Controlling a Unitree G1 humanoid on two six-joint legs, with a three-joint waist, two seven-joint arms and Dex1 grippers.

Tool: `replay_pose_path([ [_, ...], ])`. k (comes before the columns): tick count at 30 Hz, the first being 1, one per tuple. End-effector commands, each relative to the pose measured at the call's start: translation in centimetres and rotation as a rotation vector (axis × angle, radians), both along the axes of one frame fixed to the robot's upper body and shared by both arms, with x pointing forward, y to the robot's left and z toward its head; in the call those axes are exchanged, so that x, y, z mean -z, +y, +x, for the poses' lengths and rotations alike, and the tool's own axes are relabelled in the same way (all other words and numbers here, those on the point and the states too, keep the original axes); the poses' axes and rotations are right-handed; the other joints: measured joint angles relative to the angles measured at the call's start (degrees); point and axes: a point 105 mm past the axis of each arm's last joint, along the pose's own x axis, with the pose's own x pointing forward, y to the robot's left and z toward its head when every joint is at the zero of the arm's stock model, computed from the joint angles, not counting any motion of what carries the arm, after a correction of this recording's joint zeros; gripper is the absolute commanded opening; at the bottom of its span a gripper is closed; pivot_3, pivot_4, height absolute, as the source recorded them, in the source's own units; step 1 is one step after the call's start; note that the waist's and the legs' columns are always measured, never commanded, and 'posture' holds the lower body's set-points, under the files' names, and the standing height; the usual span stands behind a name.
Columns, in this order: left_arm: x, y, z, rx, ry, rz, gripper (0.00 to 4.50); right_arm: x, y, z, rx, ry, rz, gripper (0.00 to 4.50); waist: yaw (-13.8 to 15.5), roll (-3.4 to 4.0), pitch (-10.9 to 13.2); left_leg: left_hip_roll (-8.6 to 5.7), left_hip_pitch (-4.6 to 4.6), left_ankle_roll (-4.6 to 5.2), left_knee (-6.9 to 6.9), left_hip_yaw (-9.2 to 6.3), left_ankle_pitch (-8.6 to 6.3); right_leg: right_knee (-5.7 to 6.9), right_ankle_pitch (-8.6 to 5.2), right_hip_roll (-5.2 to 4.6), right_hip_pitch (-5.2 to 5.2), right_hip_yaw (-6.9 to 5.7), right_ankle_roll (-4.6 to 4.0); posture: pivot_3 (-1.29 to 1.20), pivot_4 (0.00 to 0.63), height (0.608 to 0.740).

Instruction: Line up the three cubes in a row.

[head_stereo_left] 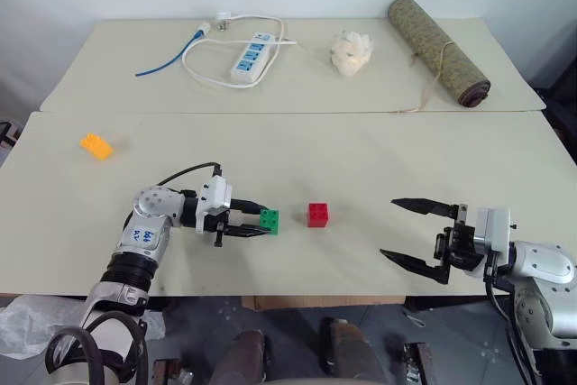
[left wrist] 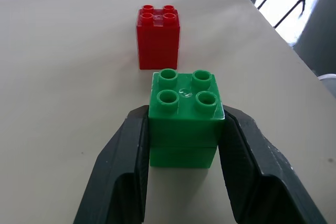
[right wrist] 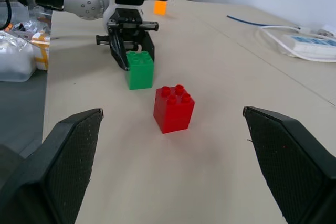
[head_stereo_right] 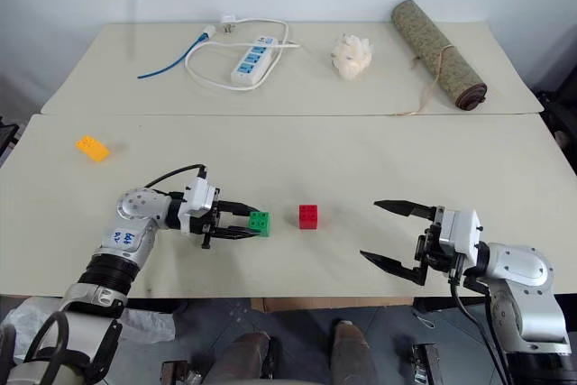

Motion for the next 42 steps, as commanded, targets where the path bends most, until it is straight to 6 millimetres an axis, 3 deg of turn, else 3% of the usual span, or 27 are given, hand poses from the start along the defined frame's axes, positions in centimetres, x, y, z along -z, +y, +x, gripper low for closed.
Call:
replay_pose_path([
  [1, -0.2, 0.0, 0.6, -0.033, -0.027, -0.009, 1.48, -1.0, -0.2, -0.5, 0.004, -0.035, 0.003, 4.5, 0.3, 0.0, 0.0, -0.02, 0.0, 0.01, 0.01, 0.0, 0.0, 0.0, 0.01, -0.01, 0.01, 0.02, 0.02, 0.0, 0.15, 0.74],
  [6, 0.0, -0.1, 0.5, -0.018, -0.009, -0.009, 1.48, -0.8, -0.1, -0.7, 0.003, -0.021, 0.005, 4.5, 0.5, 0.0, 0.0, -0.02, 0.01, 0.01, 0.03, 0.01, 0.01, 0.03, 0.02, -0.01, 0.01, 0.04, 0.03, 0.0, 0.15, 0.74],
  [11, -0.2, 0.5, 0.7, -0.033, -0.014, 0.0, 3.15, -0.7, 0.3, -0.4, -0.014, -0.011, 0.01, 4.5, 0.5, -0.01, 0.0, -0.01, 0.0, 0.01, 0.04, 0.0, 0.01, 0.03, 0.02, 0.0, 0.0, 0.03, 0.03, 0.0, 0.15, 0.74],
  [15, -1.8, 3.1, 1.7, -0.197, -0.094, -0.07, 4.36, -0.9, 1.5, 0.2, -0.071, -0.027, 0.043, 4.5, 0.1, -0.05, 0.0, 0.04, 0.0, 0.0, 0.03, 0.02, 0.01, 0.03, 0.02, -0.01, -0.02, 0.05, 0.03, 0.0, 0.15, 0.74],
  [19, -3.7, 6.7, 0.5, -0.364, -0.147, -0.178, 4.36, -2.2, 3.4, 1.3, -0.129, -0.067, 0.112, 4.5, -0.9, -0.04, 0.0, 0.2, 0.0, -0.07, -0.01, 0.0, -0.01, 0.17, 0.02, -0.06, -0.05, 0.05, 0.03, 0.0, 0.15, 0.74],
  [23, -3.8, 10.7, -1.1, -0.611, -0.154, -0.208, 4.36, -2.2, 5.1, 2.3, -0.177, -0.089, 0.144, 4.5, -1.1, -0.05, 0.0, 0.24, 0.0, -0.12, -0.03, -0.03, -0.05, 0.12, 0.01, -0.07, -0.04, 0.07, 0.01, 0.0, 0.15, 0.74],
  [27, -4.2, 17.1, -3.4, -1.138, -0.213, -0.463, 4.44, -2.5, 7.1, 3.0, -0.241, -0.14, 0.197, 4.5, -1.0, -0.05, 0.0, 0.22, 0.0, -0.09, -0.03, -0.07, -0.08, 0.09, 0.01, -0.13, -0.02, 0.14, 0.0, 0.0, 0.15, 0.74],
  [29, -3.9, 18.9, -4.3, -1.289, -0.228, -0.52, 4.44, -2.8, 7.9, 3.7, -0.257, -0.154, 0.216, 4.5, -0.7, -0.09, 0.0, 0.21, -0.01, -0.09, -0.01, -0.11, -0.08, 0.07, 0.01, -0.15, 0.0, 0.13, 0.0, 0.0, 0.15, 0.74],
  [32, -0.9, 21.7, -9.4, -1.642, -0.232, -0.592, 4.44, -3.0, 9.0, 4.0, -0.281, -0.188, 0.249, 4.5, -0.9, -0.12, 0.0, 0.17, 0.02, -0.11, 0.02, -0.14, -0.08, -0.01, 0.0, -0.14, 0.03, 0.09, 0.0, 0.0, 0.15, 0.74],
  [33, 0.2, 22.4, -11.2, -1.751, -0.215, -0.604, 4.44, -3.0, 9.2, 4.2, -0.28, -0.204, 0.25, 4.5, -1.1, -0.12, 0.0, 0.18, 0.04, -0.09, -0.02, -0.08, -0.13, 0.02, 0.01, -0.13, 0.05, 0.1, 0.01, 0.0, 0.15, 0.74],
  [36, 2.2, 23.3, -13.6, -1.896, -0.172, -0.604, 4.44, -3.1, 9.5, 4.7, -0.273, -0.226, 0.251, 4.5, -0.8, -0.34, 0.0, 0.22, 0.06, -0.02, -0.02, 0.03, -0.28, -0.04, 0.0, -0.09, 0.05, 0.09, 0.0, 0.0, 0.15, 0.74],
  [42, 1.2, 24.0, -12.1, -1.928, -0.194, -0.614, 4.44, -3.0, 9.6, 5.2, -0.267, -0.23, 0.252, 4.5, 0.4, -0.37, 0.0, 0.21, 0.18, -0.13, 0.01, -0.09, -0.22, -0.12, -0.01, -0.1, 0.17, 0.02, -0.07, 0.0, 0.15, 0.74],
])
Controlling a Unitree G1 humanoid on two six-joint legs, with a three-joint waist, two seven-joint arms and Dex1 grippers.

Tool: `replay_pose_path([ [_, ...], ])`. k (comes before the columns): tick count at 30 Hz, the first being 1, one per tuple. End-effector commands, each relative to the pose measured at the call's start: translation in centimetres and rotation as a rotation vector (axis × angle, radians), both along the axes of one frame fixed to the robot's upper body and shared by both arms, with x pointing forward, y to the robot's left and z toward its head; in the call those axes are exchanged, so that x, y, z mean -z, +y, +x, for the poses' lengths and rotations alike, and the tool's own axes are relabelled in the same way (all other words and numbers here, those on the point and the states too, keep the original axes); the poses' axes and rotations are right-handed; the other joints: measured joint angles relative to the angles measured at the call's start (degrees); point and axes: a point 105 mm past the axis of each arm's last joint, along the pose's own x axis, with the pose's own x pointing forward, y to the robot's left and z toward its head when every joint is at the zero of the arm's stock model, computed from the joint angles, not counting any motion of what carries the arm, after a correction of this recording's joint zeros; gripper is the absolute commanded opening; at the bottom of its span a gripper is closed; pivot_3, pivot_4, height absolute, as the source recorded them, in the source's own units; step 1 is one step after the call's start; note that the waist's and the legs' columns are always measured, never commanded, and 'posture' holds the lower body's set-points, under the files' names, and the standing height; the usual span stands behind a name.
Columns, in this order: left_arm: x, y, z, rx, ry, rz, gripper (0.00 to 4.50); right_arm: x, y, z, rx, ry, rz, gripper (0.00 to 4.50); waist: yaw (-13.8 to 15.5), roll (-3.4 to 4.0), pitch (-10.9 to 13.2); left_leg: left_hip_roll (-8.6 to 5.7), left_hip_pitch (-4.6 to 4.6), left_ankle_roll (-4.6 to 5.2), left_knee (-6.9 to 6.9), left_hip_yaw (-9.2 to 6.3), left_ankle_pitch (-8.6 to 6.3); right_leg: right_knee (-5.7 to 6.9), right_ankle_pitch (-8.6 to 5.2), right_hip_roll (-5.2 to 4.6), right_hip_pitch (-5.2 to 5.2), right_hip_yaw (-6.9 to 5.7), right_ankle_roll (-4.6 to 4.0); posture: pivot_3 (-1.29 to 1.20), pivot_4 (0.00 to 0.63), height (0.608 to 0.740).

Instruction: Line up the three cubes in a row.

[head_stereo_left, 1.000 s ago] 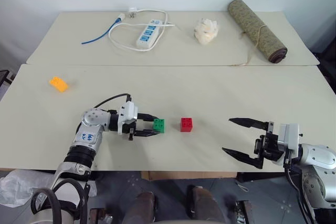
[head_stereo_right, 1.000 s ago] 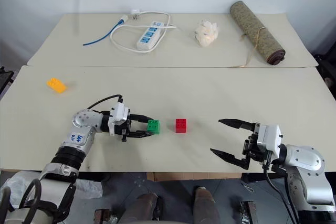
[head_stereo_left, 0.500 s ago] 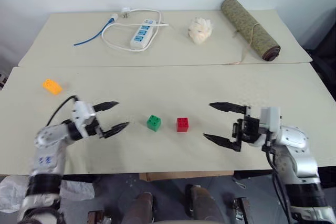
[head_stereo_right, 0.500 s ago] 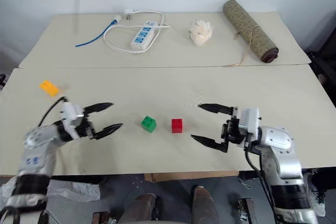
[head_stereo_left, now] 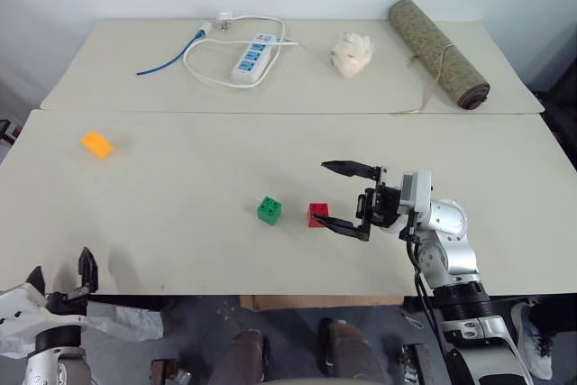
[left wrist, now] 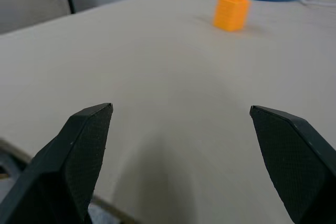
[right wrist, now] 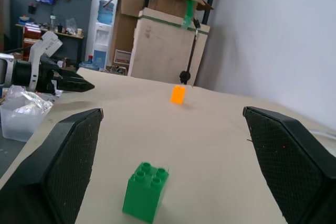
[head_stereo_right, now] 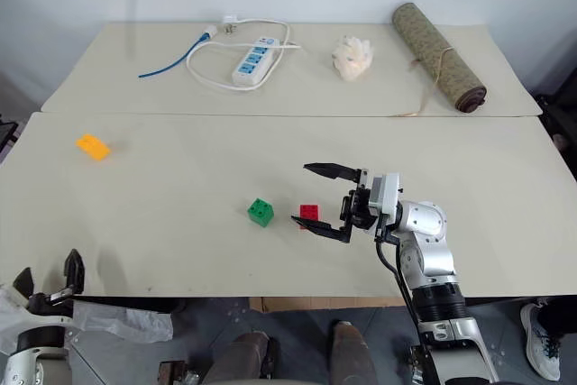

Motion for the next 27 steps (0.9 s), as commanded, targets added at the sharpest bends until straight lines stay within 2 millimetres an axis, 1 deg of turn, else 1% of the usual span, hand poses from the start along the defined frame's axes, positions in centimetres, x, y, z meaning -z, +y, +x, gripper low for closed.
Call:
replay_pose_path([
  [1, -2.3, 0.8, 1.9, -0.016, -0.027, 0.066, 4.44, -0.4, -0.1, -0.2, 0.007, -0.036, 0.016, 4.5, 0.1, -0.03, 0.0, 0.01, 0.03, -0.01, 0.0, -0.04, 0.0, 0.02, 0.0, 0.01, 0.03, -0.01, -0.01, 0.0, 0.15, 0.74],
  [4, -3.7, 1.5, 4.6, -0.054, -0.049, 0.046, 4.44, -0.6, -0.1, -0.2, 0.014, -0.03, 0.02, 4.5, 0.1, -0.02, 0.0, 0.01, 0.03, -0.05, 0.0, -0.06, 0.02, 0.1, -0.01, 0.03, -0.01, -0.02, -0.02, 0.0, 0.15, 0.74],
  [5, -4.6, 1.6, 5.9, -0.076, -0.052, 0.044, 4.44, -0.5, -0.1, -0.2, 0.015, -0.025, 0.017, 4.5, 0.0, -0.02, 0.0, 0.0, 0.03, -0.05, 0.0, -0.03, 0.02, 0.12, 0.0, 0.03, -0.03, -0.05, -0.02, 0.0, 0.15, 0.74],
  [9, -7.5, 2.0, 10.0, -0.165, -0.07, -0.006, 4.44, -0.3, 0.1, -0.3, 0.006, -0.018, 0.004, 4.5, 0.0, -0.07, 0.0, -0.04, 0.0, -0.05, 0.0, -0.02, 0.03, 0.25, 0.0, 0.06, -0.08, -0.05, -0.01, 0.0, 0.15, 0.74],
  [10, -8.0, 2.0, 11.5, -0.167, -0.06, -0.023, 4.44, -0.3, 0.2, -0.3, 0.005, -0.018, 0.006, 4.5, 0.0, -0.07, 0.0, -0.03, -0.01, -0.06, 0.0, -0.02, 0.03, 0.29, 0.01, 0.09, -0.09, -0.06, 0.0, 0.0, 0.15, 0.74],
  [13, -9.1, 1.6, 14.4, -0.159, -0.044, -0.046, 4.44, -0.5, 0.2, -0.3, 0.007, -0.016, 0.009, 4.5, -0.2, -0.08, -0.1, -0.06, -0.03, -0.1, 0.0, 0.0, 0.06, 0.47, 0.0, 0.12, -0.17, -0.09, -0.01, 0.0, 0.15, 0.74],
  [14, -9.3, 1.5, 15.1, -0.156, -0.043, -0.049, 4.44, -0.5, 0.2, -0.3, 0.007, -0.015, 0.009, 4.5, -0.2, -0.08, -0.1, -0.07, -0.03, -0.1, 0.0, 0.05, 0.06, 0.49, 0.0, 0.12, -0.2, -0.09, 0.0, 0.0, 0.15, 0.74],
  [17, -10.2, 1.2, 18.4, -0.221, -0.011, -0.074, 4.44, -0.2, 0.2, -0.3, 0.017, -0.008, 0.011, 4.5, -0.4, -0.09, 0.0, -0.1, -0.03, -0.09, 0.01, 0.06, 0.07, 0.5, 0.0, 0.12, -0.21, -0.23, -0.01, 0.0, 0.15, 0.74],
  [19, -10.1, 0.9, 19.8, -0.242, 0.017, -0.091, 4.44, 0.0, 0.3, -0.3, 0.016, -0.007, 0.011, 4.5, -0.4, -0.1, 0.0, -0.09, -0.07, -0.11, 0.03, 0.03, 0.08, 0.47, 0.0, 0.17, -0.21, -0.42, 0.0, 0.0, 0.15, 0.74],
  [21, -9.7, 0.9, 20.7, -0.29, 0.052, -0.127, 4.44, -0.1, 0.5, -0.3, 0.023, -0.01, 0.017, 4.5, -0.6, -0.1, 0.0, -0.1, -0.07, -0.11, 0.03, 0.07, 0.08, 0.48, 0.0, 0.12, -0.23, -0.62, 0.0, 0.0, 0.15, 0.74],
  [23, -9.4, 0.9, 21.2, -0.309, 0.072, -0.147, 4.44, -0.2, 0.5, -0.2, 0.036, -0.016, 0.021, 4.5, -0.9, -0.1, 0.0, -0.12, -0.07, -0.11, 0.03, 0.09, 0.08, 0.48, 0.0, 0.04, -0.25, -0.86, 0.0, 0.0, 0.15, 0.74],
  [26, -9.2, 0.8, 21.9, -0.292, 0.102, -0.124, 4.44, -0.3, 0.4, -0.1, 0.052, -0.02, 0.022, 4.5, -1.5, -0.1, 0.0, -0.12, -0.08, -0.1, 0.02, 0.11, 0.07, 0.48, 0.0, -0.07, -0.28, -1.25, -0.01, 0.0, 0.15, 0.74],
  [27, -8.9, 0.6, 22.0, -0.295, 0.128, -0.123, 4.44, -0.2, 0.3, -0.1, 0.054, -0.02, 0.02, 4.5, -1.5, -0.1, 0.0, -0.1, -0.08, -0.11, 0.02, 0.13, 0.07, 0.48, 0.0, -0.09, -0.29, -1.32, -0.01, 0.0, 0.15, 0.74],
])
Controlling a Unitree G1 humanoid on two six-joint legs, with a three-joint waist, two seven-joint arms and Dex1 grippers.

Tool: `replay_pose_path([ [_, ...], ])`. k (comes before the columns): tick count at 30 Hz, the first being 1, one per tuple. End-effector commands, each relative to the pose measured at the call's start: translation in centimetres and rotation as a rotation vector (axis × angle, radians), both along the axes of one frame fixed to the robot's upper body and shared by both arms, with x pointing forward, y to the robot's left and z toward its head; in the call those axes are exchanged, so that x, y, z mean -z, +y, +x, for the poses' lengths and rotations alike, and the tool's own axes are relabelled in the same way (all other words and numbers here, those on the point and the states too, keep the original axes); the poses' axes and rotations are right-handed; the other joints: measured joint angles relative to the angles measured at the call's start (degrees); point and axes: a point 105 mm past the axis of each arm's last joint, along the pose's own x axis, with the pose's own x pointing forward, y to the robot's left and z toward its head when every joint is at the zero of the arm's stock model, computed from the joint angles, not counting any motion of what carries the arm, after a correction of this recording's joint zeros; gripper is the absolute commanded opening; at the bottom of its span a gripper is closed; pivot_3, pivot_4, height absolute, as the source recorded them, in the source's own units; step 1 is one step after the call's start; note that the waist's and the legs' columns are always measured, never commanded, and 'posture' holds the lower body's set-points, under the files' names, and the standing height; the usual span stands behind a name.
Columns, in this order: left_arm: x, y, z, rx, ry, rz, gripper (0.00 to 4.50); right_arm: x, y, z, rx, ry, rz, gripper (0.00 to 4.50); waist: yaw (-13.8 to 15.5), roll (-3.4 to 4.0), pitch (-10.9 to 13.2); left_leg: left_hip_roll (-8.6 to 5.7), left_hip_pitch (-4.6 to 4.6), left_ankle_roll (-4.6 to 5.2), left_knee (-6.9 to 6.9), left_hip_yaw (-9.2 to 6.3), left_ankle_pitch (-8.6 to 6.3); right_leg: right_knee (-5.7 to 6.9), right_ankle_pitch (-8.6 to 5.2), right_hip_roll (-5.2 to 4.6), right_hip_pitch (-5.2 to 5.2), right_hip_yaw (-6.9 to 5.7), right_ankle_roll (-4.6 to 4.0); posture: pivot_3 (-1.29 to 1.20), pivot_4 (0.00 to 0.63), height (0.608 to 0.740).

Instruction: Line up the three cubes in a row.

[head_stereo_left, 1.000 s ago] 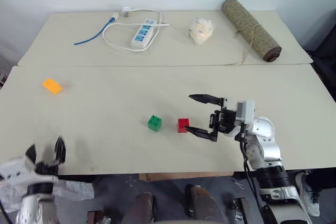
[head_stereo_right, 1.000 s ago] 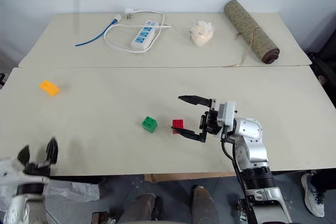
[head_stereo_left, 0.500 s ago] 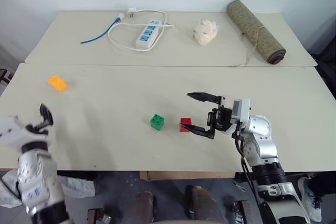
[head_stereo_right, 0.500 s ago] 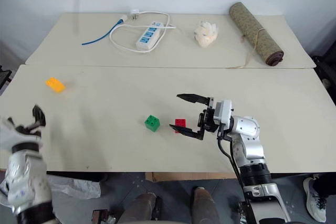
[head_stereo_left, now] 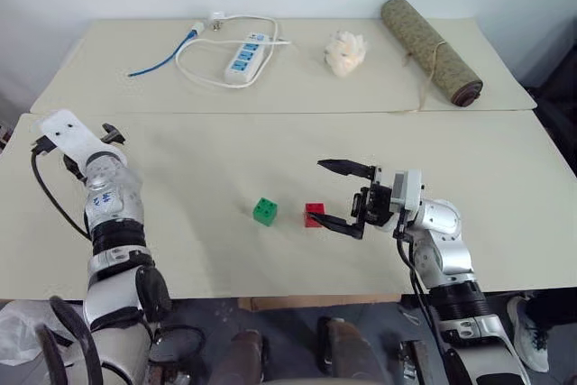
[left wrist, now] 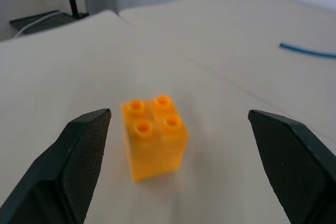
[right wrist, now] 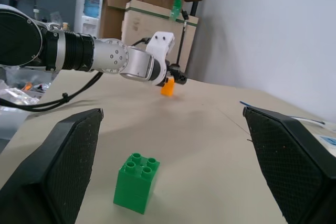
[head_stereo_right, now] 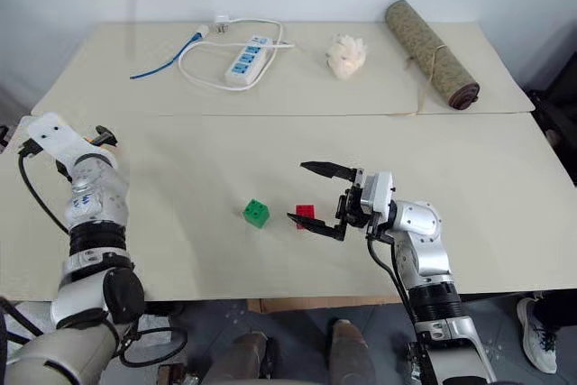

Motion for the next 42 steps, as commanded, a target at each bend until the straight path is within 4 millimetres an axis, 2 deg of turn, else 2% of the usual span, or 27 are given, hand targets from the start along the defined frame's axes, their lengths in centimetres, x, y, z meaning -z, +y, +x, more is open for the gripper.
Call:
replay_pose_path([
  [1, -1.0, 0.7, 0.1, -0.032, 0.015, 0.044, 4.44, -0.7, -0.2, -0.4, 0.014, -0.048, 0.013, 4.5, 0.1, 0.0, 0.0, 0.01, 0.0, -0.01, 0.0, 0.01, 0.0, 0.0, 0.0, -0.02, -0.01, -0.07, 0.0, 0.0, 0.15, 0.74],
  [8, -1.1, 1.1, 0.2, -0.054, 0.024, 0.029, 4.44, -0.7, -0.5, -0.4, 0.041, -0.054, 0.012, 4.5, 0.2, 0.0, 0.0, -0.04, 0.0, -0.01, 0.04, -0.02, 0.0, 0.04, 0.0, -0.09, 0.01, -0.14, 0.0, 0.0, 0.15, 0.74],
  [12, -0.9, 1.3, 0.1, -0.063, 0.014, 0.008, 3.62, -0.6, -0.4, -0.4, 0.043, -0.055, 0.012, 4.5, 0.2, 0.0, 0.0, -0.04, 0.0, -0.01, 0.04, -0.02, 0.0, 0.04, 0.0, -0.09, 0.01, -0.15, 0.0, 0.0, 0.15, 0.74],
  [19, -0.9, 1.3, 0.2, -0.056, 0.012, 0.021, 1.52, -0.3, -0.3, -0.5, 0.046, -0.051, 0.016, 4.5, 0.2, 0.0, 0.0, -0.03, 0.0, -0.01, 0.04, -0.01, 0.0, 0.05, 0.0, -0.09, 0.01, -0.15, 0.0, 0.0, 0.15, 0.74],
  [23, -2.0, 1.1, 0.2, 0.014, -0.046, 0.081, 1.45, 0.0, -0.4, -0.7, 0.052, -0.046, 0.016, 4.5, 0.2, 0.0, 0.0, -0.03, 0.0, -0.01, 0.04, -0.01, 0.0, 0.05, 0.0, -0.09, 0.01, -0.15, 0.0, 0.0, 0.15, 0.74],
  [25, -3.4, 0.5, 0.2, 0.151, -0.133, 0.148, 1.45, 0.0, -0.6, -0.7, 0.058, -0.046, 0.014, 4.5, 0.1, 0.0, 0.0, -0.04, 0.0, -0.01, 0.03, -0.01, 0.0, 0.05, 0.0, -0.09, 0.01, -0.15, 0.0, 0.0, 0.15, 0.74],
  [30, -4.9, 1.1, -2.4, 0.516, -0.219, 0.209, 1.45, -0.4, -1.7, -0.7, 0.101, -0.074, 0.02, 4.5, -1.3, 0.01, 0.0, 0.11, 0.0, -0.04, 0.0, 0.04, -0.02, 0.04, -0.01, -0.21, -0.02, -0.14, -0.04, 0.0, 0.15, 0.74],
  [34, -6.5, -2.0, -4.4, 0.931, -0.25, 0.316, 1.45, -1.1, -3.5, -0.6, 0.146, -0.087, 0.018, 4.5, -1.1, 0.02, 0.0, 0.13, 0.0, -0.05, 0.03, -0.01, -0.02, 0.05, -0.02, -0.29, 0.02, -0.15, -0.09, 0.0, 0.15, 0.74],
  [37, -6.4, -6.1, -8.0, 1.38, -0.253, 0.393, 1.45, -0.6, -4.7, -1.2, 0.131, -0.06, -0.046, 4.5, -0.9, 0.09, 0.0, 0.04, 0.01, 0.02, 0.02, -0.09, -0.05, 0.0, -0.03, -0.49, 0.11, -0.14, -0.13, 0.0, 0.15, 0.74],
  [38, -5.8, -7.2, -9.2, 1.509, -0.23, 0.345, 1.45, -0.5, -5.0, -1.4, 0.126, -0.052, -0.061, 4.5, -1.0, 0.1, 0.1, 0.01, 0.0, 0.06, 0.01, -0.1, -0.07, -0.05, -0.05, -0.57, 0.11, -0.13, -0.16, 0.0, 0.15, 0.74],
  [40, -4.4, -8.3, -10.3, 1.647, -0.121, 0.307, 1.45, -0.3, -5.6, -1.7, 0.123, -0.037, -0.089, 4.5, -0.9, 0.14, 0.1, -0.01, 0.0, 0.12, 0.0, -0.17, -0.1, -0.1, -0.08, -0.66, 0.18, 0.0, -0.21, 0.0, 0.15, 0.74],
  [42, -3.1, -9.0, -11.0, 1.738, -0.008, 0.342, 1.45, -0.3, -6.1, -1.9, 0.123, -0.026, -0.107, 4.5, -0.9, 0.2, 0.1, 0.0, 0.0, 0.12, 0.0, -0.2, -0.1, -0.15, -0.08, -0.65, 0.19, 0.01, -0.21, 0.0, 0.15, 0.74],
])
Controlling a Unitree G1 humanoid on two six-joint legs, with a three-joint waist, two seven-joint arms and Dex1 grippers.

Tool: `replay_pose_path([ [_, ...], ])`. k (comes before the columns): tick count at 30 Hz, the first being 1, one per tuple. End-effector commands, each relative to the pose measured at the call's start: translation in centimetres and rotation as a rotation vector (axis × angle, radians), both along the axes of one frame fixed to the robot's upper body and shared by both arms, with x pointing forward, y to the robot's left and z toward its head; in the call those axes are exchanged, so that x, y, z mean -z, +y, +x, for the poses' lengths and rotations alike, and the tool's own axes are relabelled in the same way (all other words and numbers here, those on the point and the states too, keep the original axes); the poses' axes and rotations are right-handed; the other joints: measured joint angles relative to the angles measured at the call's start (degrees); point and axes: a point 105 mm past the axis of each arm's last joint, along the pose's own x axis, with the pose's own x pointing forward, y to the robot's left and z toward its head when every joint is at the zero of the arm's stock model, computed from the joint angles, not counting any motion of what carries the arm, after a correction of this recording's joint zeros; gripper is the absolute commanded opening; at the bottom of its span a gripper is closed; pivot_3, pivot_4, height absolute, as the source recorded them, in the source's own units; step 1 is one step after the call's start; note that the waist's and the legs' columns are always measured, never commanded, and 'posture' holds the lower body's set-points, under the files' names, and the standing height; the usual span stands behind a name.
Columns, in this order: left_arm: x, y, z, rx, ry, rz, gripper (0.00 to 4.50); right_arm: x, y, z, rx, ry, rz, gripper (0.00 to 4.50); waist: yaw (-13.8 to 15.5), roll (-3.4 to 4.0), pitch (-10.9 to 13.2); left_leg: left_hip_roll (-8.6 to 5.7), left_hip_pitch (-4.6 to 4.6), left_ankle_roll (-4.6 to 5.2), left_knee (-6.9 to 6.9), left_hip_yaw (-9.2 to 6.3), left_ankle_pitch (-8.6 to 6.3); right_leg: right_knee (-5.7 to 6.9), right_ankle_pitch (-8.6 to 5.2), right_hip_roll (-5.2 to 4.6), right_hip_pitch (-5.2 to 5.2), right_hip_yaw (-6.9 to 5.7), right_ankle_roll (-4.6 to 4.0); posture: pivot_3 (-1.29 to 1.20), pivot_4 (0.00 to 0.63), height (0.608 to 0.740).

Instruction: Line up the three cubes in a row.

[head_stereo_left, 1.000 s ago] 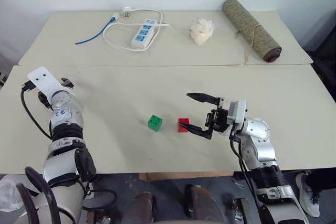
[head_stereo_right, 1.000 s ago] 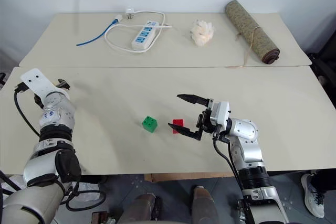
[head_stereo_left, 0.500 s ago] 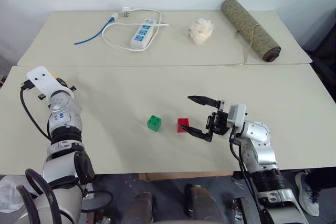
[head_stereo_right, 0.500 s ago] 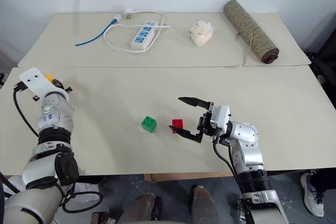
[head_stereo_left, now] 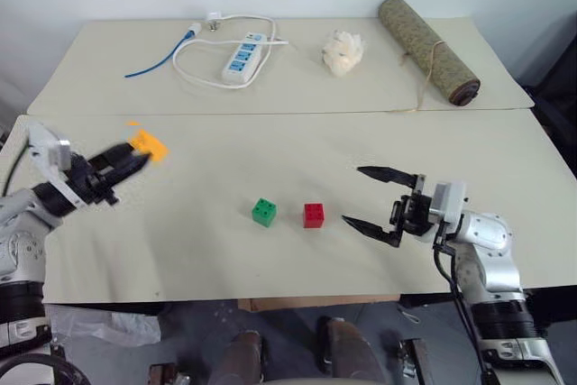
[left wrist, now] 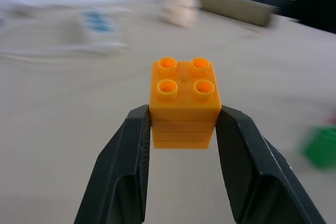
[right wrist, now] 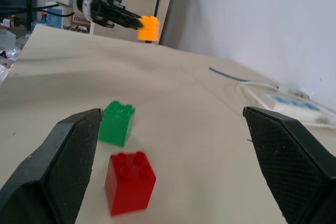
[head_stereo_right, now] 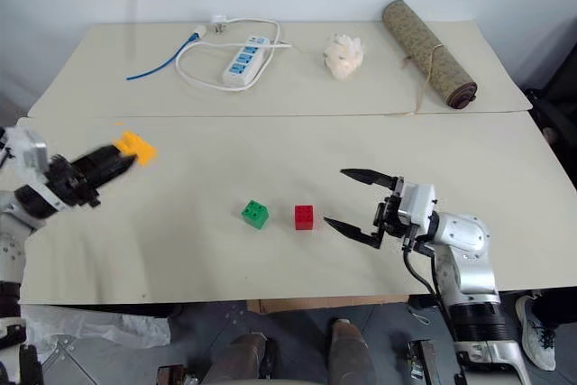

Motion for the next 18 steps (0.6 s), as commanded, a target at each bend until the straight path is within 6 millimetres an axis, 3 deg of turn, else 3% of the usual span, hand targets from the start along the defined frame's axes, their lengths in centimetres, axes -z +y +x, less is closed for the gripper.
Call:
replay_pose_path([
  [1, 0.6, -1.7, -1.3, 0.171, 0.03, 0.137, 1.45, -1.2, -0.6, -0.7, -0.015, -0.033, -0.008, 4.5, 0.0, 0.06, 0.0, 0.0, 0.01, 0.0, 0.0, 0.0, 0.0, -0.04, -0.01, 0.01, -0.01, 0.01, -0.02, 0.0, 0.15, 0.74],
  [10, 5.6, -4.5, -1.9, 0.508, 0.028, 0.377, 1.45, -1.2, -1.4, -2.0, 0.002, 0.005, -0.055, 4.5, 0.8, 0.09, 0.0, -0.02, -0.02, 0.02, -0.03, 0.1, 0.0, 0.09, -0.02, 0.06, -0.1, -0.19, -0.04, 0.0, 0.15, 0.74],
  [18, 6.1, -5.6, -0.6, 0.569, -0.039, 0.398, 1.45, -1.3, -2.3, -3.1, 0.031, 0.024, -0.074, 4.5, 1.2, 0.07, 0.0, -0.04, -0.05, 0.09, 0.04, 0.21, -0.01, 0.14, 0.0, 0.17, -0.11, -0.33, 0.0, 0.0, 0.15, 0.74],
])
